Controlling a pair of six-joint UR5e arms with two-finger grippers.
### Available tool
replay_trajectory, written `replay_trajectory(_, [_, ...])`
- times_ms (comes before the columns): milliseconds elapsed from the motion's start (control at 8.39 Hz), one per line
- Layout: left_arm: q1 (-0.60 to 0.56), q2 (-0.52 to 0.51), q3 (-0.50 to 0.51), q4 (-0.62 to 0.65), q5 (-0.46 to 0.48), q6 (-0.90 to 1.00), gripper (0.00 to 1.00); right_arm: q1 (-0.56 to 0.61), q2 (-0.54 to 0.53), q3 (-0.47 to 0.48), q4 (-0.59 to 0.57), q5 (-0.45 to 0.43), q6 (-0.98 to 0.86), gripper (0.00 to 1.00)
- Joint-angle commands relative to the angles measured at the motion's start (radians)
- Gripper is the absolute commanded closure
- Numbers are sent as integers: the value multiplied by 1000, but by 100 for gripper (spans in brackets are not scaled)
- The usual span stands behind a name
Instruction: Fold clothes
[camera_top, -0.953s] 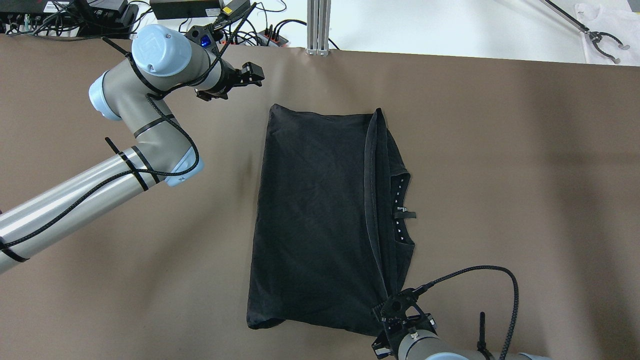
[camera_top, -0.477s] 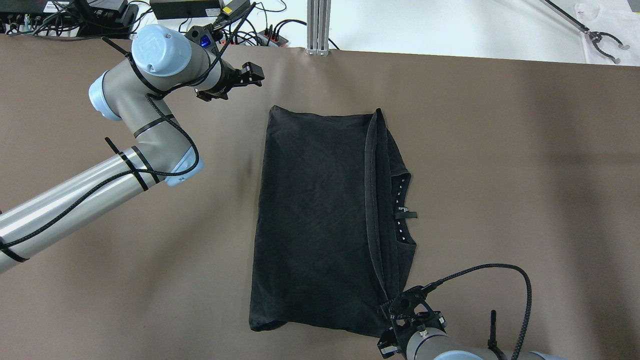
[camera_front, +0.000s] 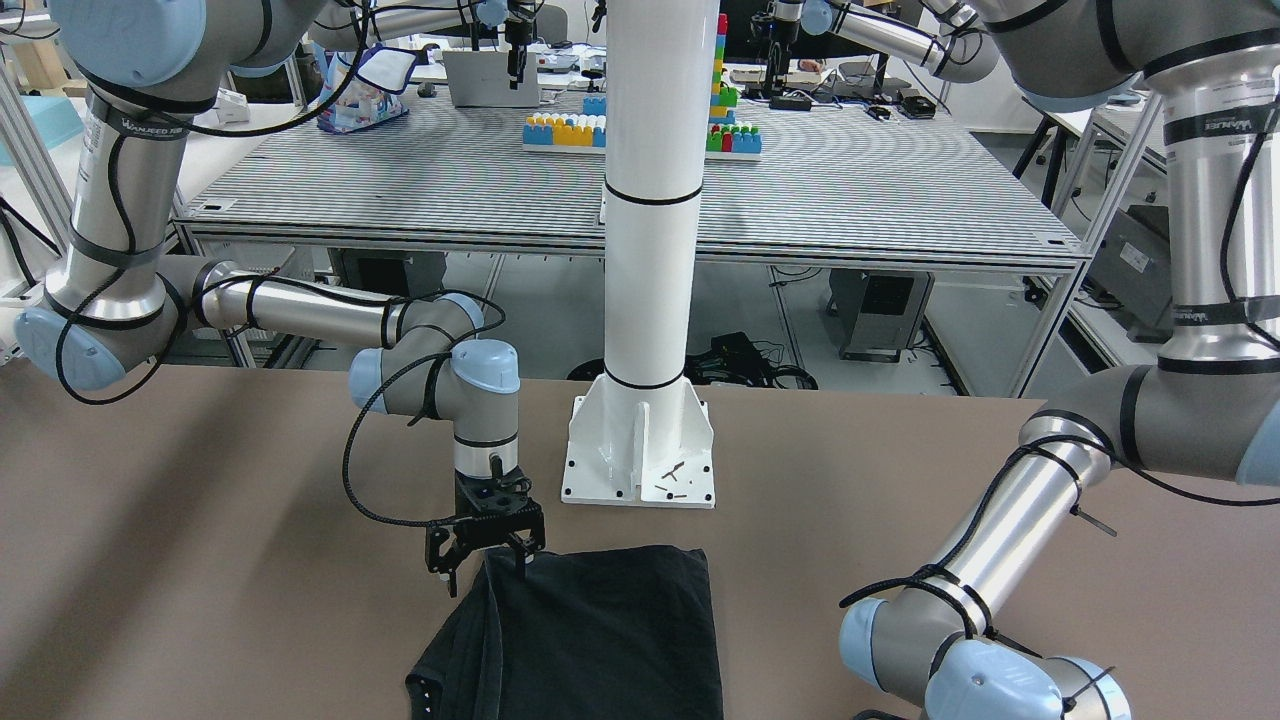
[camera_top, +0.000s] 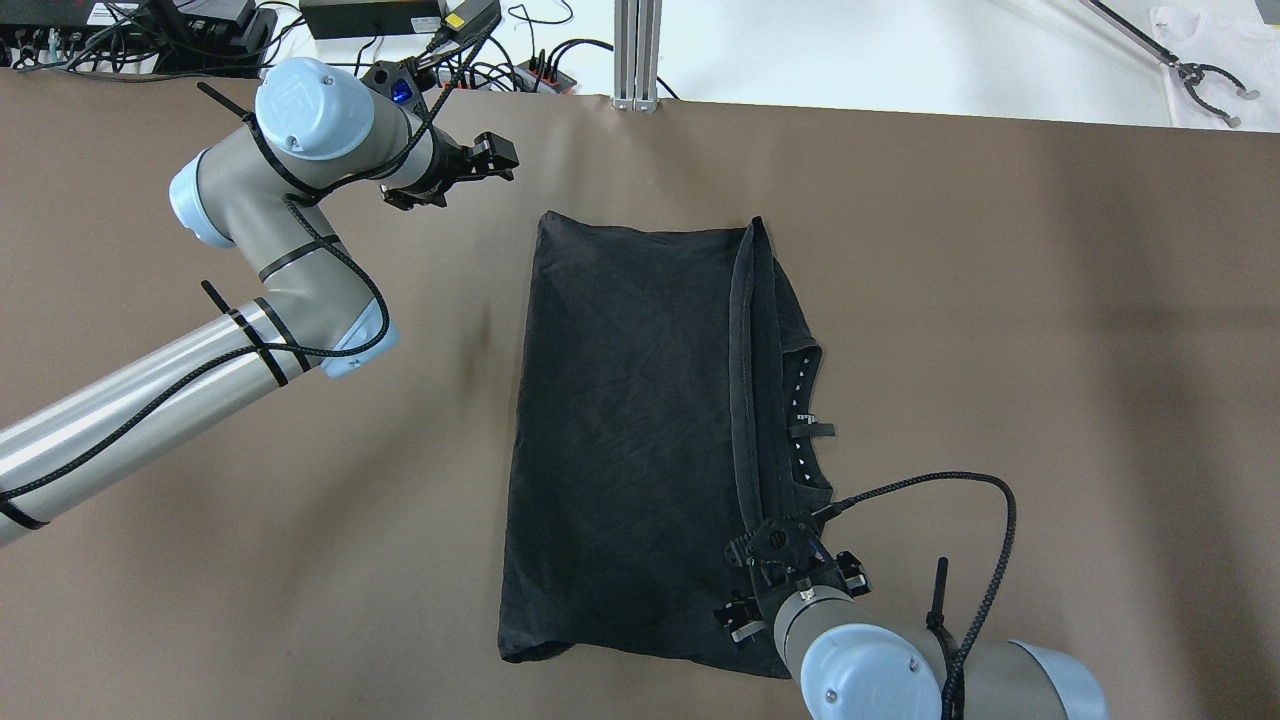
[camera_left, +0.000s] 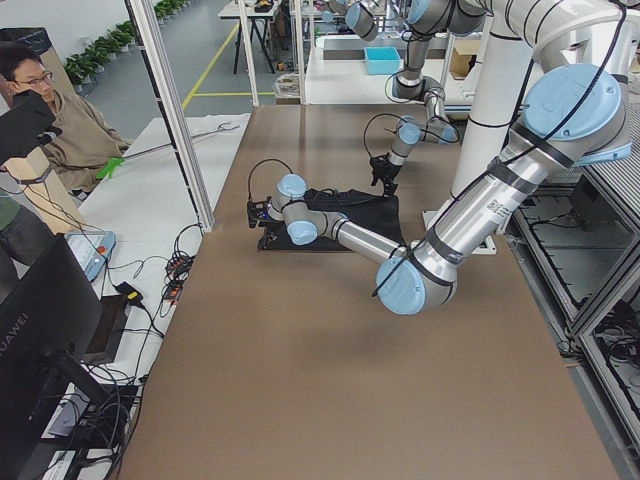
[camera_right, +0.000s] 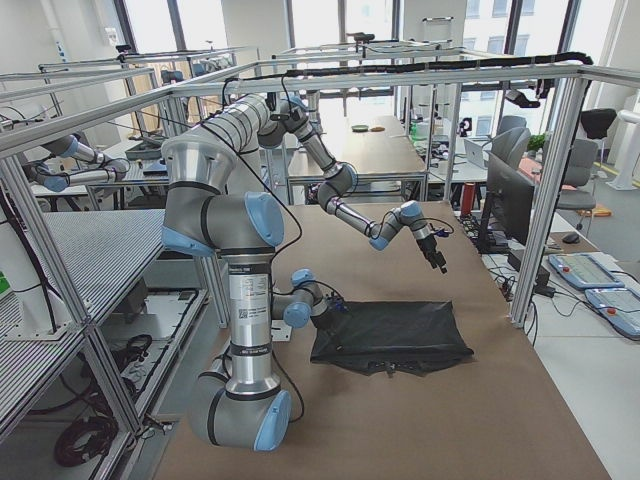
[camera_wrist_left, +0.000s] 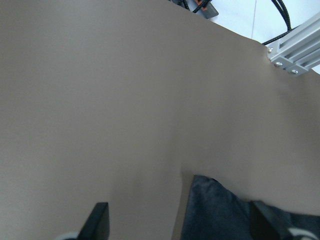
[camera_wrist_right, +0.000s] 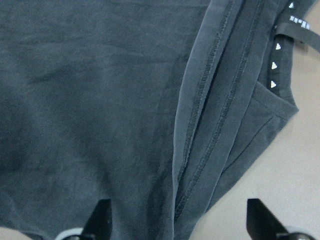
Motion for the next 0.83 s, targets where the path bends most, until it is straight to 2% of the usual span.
replay_trajectory(0, [0, 4, 0, 0, -2, 0, 0, 33, 9, -42, 1, -3, -48, 5])
replay_trajectory(477, [2, 4, 0, 0, 0, 0, 0, 41, -16, -65, 3, -5, -47, 5])
replay_trajectory(715, [2, 3, 1, 0, -3, 0, 0, 82, -49, -64, 46, 3, -153, 5])
